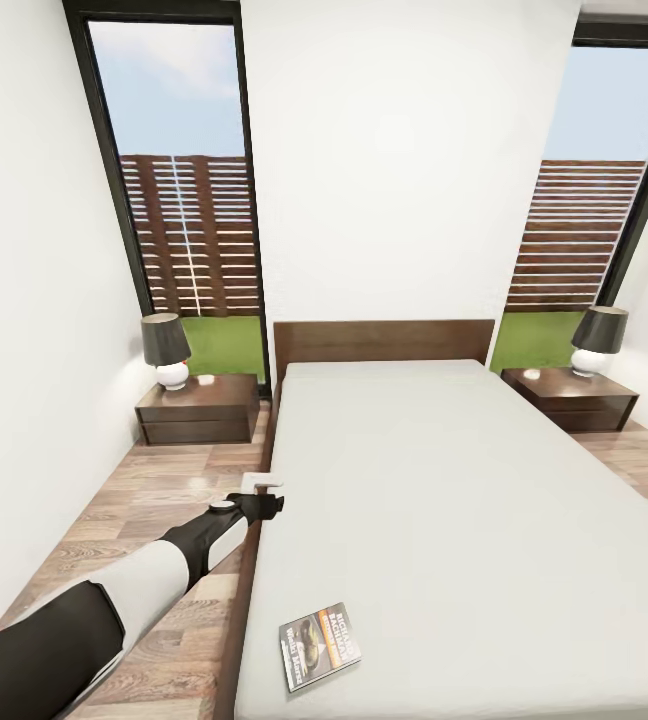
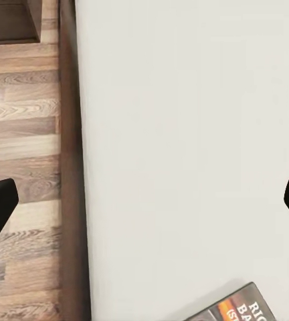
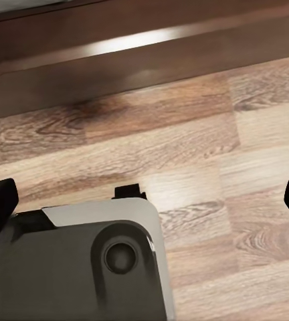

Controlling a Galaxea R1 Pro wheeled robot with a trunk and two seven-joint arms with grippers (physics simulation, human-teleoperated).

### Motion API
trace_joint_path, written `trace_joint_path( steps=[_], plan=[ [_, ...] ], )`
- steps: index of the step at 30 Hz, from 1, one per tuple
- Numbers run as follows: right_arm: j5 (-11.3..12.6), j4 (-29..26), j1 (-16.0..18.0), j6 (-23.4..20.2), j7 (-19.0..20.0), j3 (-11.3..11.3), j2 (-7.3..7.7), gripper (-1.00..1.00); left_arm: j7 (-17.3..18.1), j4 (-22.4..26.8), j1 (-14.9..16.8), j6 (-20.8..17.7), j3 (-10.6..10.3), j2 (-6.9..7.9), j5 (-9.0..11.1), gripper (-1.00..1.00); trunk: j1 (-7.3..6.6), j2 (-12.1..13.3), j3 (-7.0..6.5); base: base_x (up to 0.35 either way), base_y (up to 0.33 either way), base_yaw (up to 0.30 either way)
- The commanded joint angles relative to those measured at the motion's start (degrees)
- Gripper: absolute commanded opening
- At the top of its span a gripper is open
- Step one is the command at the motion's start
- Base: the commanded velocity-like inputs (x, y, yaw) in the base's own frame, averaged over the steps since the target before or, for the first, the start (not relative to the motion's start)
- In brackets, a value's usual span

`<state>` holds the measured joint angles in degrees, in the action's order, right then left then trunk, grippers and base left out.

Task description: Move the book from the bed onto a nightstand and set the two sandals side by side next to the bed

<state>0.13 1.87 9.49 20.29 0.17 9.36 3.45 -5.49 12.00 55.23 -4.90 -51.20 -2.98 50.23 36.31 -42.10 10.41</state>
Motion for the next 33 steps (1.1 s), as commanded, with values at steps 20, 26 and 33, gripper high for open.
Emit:
trace_joint_path(
  steps=[20,26,33],
  plan=[
    [-0.1,0.2,0.1,0.2,0.3,0.2,-0.43,1.00,0.1,0.1,0.0,-0.4,-0.5,-0.16,0.1,1.00,0.01,-0.1,0.09,0.000,0.000,0.000],
    [0.0,0.2,0.1,0.2,0.3,0.2,-0.47,1.00,0.2,0.2,0.1,-1.8,-0.5,-0.34,0.1,1.00,0.01,-0.1,0.09,0.000,0.000,0.000],
    [0.0,0.2,0.1,0.2,0.0,0.2,-0.47,1.00,-0.2,0.4,0.1,-4.6,-0.5,-0.94,0.1,1.00,0.01,-0.1,0.09,0.000,0.000,0.000]
  ],
)
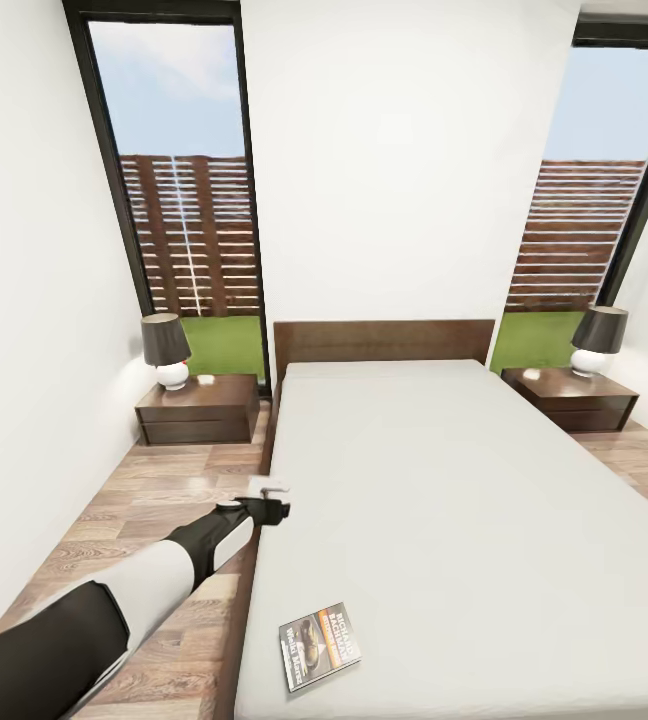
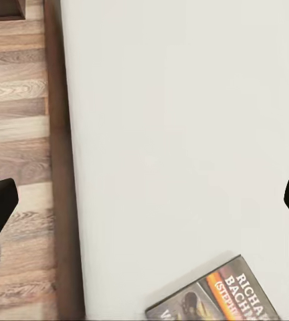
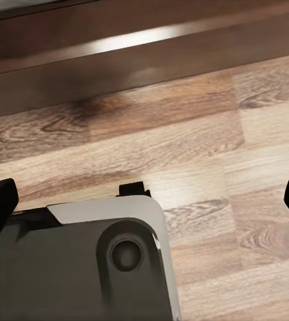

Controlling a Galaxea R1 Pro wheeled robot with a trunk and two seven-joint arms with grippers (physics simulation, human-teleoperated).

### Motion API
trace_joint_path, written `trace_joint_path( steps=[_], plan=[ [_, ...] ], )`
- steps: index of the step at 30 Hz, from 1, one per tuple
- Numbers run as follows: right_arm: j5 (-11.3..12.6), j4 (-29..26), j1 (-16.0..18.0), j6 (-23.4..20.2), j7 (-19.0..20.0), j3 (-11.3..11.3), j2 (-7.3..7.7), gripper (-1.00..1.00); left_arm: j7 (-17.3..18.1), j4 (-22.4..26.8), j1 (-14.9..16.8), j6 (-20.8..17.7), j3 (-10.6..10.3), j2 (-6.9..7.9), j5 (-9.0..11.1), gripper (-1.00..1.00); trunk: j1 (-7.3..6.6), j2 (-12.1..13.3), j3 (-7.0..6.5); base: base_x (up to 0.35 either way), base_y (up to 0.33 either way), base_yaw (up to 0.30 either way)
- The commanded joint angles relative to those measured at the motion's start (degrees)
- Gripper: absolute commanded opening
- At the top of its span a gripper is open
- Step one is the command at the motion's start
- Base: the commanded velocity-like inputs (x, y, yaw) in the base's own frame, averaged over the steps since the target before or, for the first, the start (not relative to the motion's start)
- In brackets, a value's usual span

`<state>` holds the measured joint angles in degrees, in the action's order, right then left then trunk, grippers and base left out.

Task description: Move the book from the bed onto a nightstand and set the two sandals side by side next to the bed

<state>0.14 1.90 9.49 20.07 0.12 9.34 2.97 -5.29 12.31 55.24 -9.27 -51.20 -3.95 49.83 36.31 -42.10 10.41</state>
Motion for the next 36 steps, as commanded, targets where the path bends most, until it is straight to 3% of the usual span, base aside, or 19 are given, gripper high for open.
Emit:
trace_joint_path(
  steps=[1,8,15,36],
  plan=[
    [0.0,0.2,0.1,0.4,-0.1,0.3,0.05,1.00,-0.5,0.1,0.1,-1.1,-0.5,-0.22,0.6,1.00,0.01,-0.1,0.09,0.000,0.000,0.000],
    [0.2,0.3,-0.1,0.3,-0.4,0.4,0.63,1.00,-0.9,1.8,0.1,-9.2,-0.5,-1.38,0.7,1.00,0.01,-0.1,0.09,0.000,0.000,0.000],
    [0.3,0.3,-1.3,0.3,-0.5,0.5,0.87,1.00,-0.9,4.6,0.0,-12.7,-0.4,-1.54,0.7,1.00,0.01,-0.1,0.09,0.000,0.000,0.000],
    [0.3,0.3,-1.9,0.3,-0.6,0.5,0.98,1.00,-1.9,6.5,-0.1,-14.2,-0.3,-1.68,0.8,1.00,0.01,-0.1,0.09,0.000,0.000,0.000]
  ],
)
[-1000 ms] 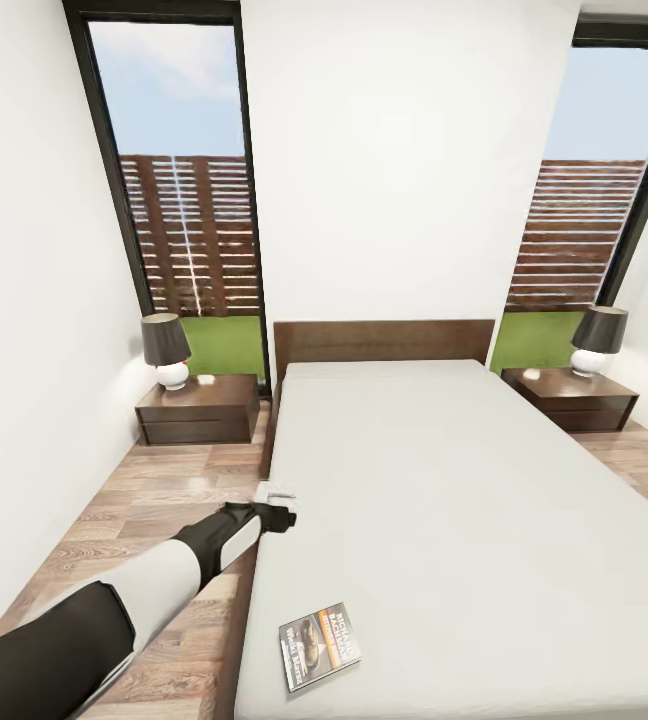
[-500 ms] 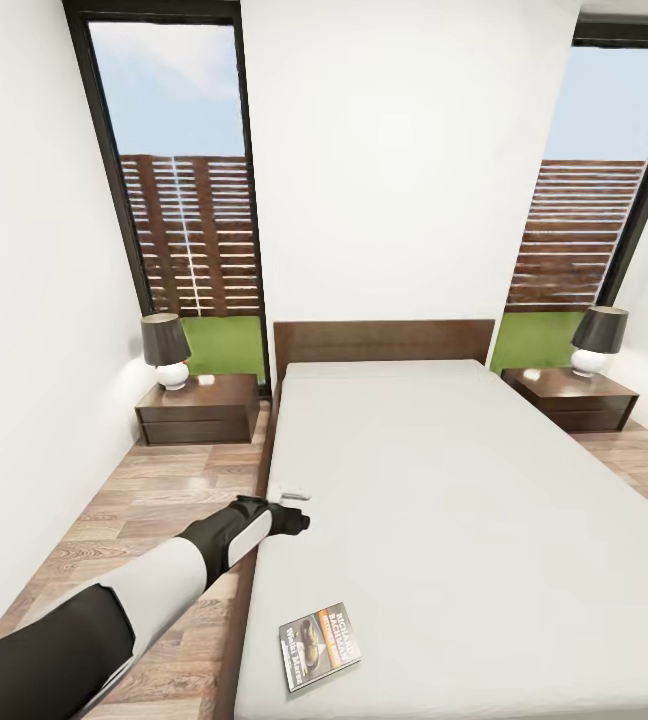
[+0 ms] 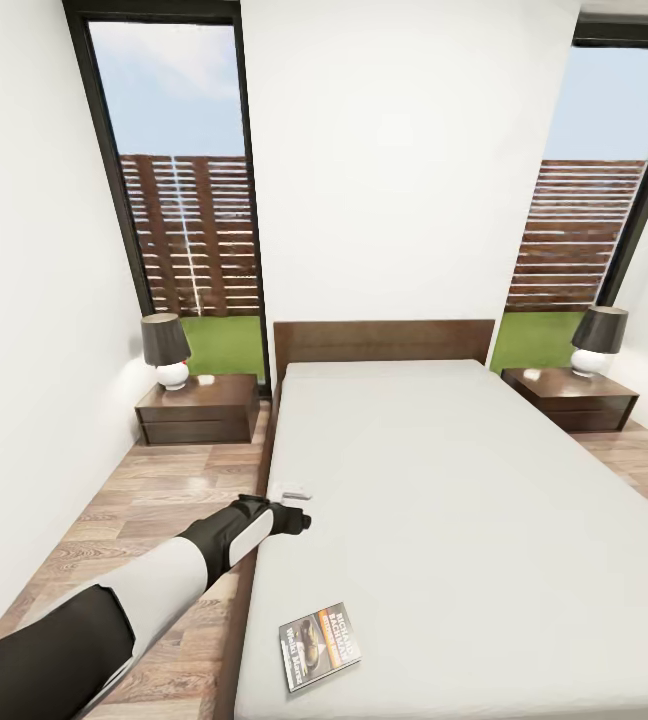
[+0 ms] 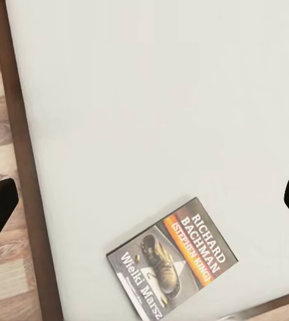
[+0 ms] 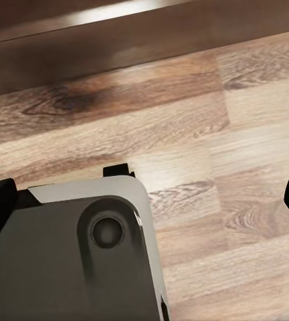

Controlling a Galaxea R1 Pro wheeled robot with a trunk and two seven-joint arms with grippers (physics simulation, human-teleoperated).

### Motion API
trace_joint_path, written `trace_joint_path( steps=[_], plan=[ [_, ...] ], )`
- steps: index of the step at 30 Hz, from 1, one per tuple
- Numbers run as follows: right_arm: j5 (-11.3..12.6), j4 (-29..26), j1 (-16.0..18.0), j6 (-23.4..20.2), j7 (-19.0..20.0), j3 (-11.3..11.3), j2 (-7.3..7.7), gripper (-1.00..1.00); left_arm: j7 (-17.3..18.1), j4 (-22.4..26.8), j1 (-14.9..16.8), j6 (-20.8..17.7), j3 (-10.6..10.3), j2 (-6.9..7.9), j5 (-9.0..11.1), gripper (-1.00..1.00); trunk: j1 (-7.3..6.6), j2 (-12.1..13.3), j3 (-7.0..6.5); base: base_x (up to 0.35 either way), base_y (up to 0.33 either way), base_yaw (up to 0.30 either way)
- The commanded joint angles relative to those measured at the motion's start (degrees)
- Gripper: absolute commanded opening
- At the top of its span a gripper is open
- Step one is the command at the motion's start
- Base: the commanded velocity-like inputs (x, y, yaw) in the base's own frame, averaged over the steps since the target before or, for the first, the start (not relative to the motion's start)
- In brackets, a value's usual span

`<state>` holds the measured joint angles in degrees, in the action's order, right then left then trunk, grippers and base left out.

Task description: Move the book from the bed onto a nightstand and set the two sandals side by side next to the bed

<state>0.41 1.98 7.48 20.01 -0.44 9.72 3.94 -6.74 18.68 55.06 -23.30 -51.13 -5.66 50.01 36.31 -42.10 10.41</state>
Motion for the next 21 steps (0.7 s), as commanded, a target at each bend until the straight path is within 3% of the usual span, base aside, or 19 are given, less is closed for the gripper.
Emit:
trace_joint_path(
  steps=[1,12,21],
  plan=[
    [0.0,0.2,0.1,0.4,0.0,0.2,0.01,1.00,-0.5,0.1,0.1,-0.1,-0.4,0.03,0.6,1.00,0.01,-0.1,0.09,0.000,0.000,0.000],
    [0.0,0.2,-0.6,0.4,0.0,0.3,0.22,1.00,-1.0,1.9,0.2,-0.2,-0.4,-0.05,1.0,1.00,0.01,-0.1,0.09,0.000,0.000,0.000],
    [0.0,0.1,-1.0,0.4,0.0,0.2,0.46,1.00,-3.7,3.0,0.2,-0.2,-0.3,0.02,1.1,1.00,0.01,-0.1,0.09,0.000,0.000,0.000]
  ],
)
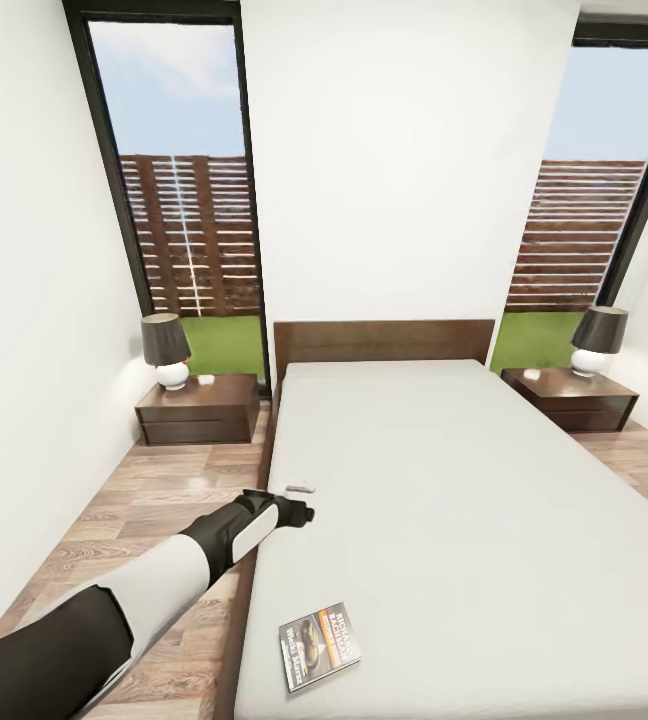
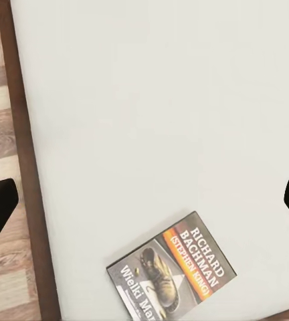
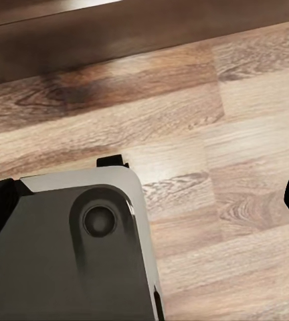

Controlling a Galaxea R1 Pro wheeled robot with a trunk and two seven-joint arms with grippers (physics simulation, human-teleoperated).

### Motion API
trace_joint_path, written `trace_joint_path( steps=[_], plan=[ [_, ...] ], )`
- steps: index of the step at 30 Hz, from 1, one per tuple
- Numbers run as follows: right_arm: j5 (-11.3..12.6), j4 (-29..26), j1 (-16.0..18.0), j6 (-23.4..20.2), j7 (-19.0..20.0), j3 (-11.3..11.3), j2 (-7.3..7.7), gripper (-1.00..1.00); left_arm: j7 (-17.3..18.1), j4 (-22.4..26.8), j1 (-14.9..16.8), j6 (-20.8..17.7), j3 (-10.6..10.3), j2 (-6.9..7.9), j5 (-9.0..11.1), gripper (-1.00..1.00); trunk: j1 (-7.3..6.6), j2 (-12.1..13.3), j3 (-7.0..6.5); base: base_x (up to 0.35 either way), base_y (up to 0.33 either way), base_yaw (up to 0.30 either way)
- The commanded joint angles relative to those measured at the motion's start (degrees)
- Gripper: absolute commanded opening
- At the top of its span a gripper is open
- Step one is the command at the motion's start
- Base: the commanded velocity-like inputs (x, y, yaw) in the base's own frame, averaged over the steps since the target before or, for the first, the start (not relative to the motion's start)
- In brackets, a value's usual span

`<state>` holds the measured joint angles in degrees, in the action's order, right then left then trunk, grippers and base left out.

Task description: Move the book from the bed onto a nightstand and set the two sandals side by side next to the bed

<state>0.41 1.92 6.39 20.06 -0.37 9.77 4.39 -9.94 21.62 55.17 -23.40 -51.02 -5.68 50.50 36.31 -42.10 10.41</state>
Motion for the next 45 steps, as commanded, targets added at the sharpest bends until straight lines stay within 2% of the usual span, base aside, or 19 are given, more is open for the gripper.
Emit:
trace_joint_path(
  steps=[1,12,45],
  plan=[
    [0.0,0.2,0.1,0.4,0.0,0.1,-0.01,1.00,-0.8,0.2,0.1,-0.1,-0.4,0.09,0.6,1.00,0.01,-0.1,0.09,0.000,0.000,0.000],
    [0.0,0.2,0.0,0.4,-0.1,0.0,-0.09,1.00,-1.8,0.7,0.0,0.1,-0.4,0.12,0.5,1.00,0.01,-0.1,0.09,0.000,0.000,0.000],
    [0.0,0.2,-0.1,0.4,0.0,0.0,-0.10,1.00,-1.8,0.8,0.0,0.4,-0.4,0.22,0.4,1.00,0.01,-0.1,0.09,-0.011,-0.042,0.000]
  ],
)
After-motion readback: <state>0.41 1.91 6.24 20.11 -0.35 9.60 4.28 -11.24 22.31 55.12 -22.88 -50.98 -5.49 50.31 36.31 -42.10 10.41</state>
